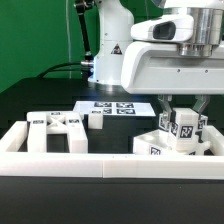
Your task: Assemble chair
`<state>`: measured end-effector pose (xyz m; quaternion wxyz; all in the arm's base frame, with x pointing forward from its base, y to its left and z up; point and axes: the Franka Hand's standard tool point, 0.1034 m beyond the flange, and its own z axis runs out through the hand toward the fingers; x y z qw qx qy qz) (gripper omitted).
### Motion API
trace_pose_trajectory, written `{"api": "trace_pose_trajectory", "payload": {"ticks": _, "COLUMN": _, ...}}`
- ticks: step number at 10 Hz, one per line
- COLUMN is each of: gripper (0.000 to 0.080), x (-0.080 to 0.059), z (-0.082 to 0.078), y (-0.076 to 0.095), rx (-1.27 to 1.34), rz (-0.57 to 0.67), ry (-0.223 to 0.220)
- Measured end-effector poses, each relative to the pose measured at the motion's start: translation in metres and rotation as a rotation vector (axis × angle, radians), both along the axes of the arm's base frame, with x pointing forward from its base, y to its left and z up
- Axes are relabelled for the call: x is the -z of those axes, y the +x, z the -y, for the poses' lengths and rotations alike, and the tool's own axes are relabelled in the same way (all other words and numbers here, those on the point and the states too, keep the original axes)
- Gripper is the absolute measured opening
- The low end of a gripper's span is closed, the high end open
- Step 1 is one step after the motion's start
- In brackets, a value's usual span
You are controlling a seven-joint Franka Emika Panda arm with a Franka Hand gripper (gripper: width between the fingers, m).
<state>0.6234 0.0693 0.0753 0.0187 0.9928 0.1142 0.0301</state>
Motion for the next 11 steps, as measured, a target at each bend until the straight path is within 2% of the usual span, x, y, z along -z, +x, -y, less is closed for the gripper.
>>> {"api": "trace_pose_trajectory", "payload": {"ticks": 1, "gripper": 0.029, "x": 0.0, "z": 0.0, "y": 0.0, "rx": 0.019, "rz": 0.001, "ry": 0.001}}
{"api": "trace_pose_trajectory", "payload": {"ticks": 3, "gripper": 0.029, "x": 0.0003, "z": -0.0001, "y": -0.0001, "rx": 0.044, "rz": 0.001, "ry": 0.006}}
{"api": "trace_pose_trajectory", "payload": {"ticks": 4, "gripper": 0.029, "x": 0.0007, "z": 0.0007, "y": 0.0001, "rx": 0.226, "rz": 0.005, "ry": 0.032}}
{"api": "trace_pose_trajectory", "payload": {"ticks": 11, "gripper": 0.029, "x": 0.0022, "z": -0.0073, "y": 0.0003, "rx": 0.947, "rz": 0.021, "ry": 0.086}}
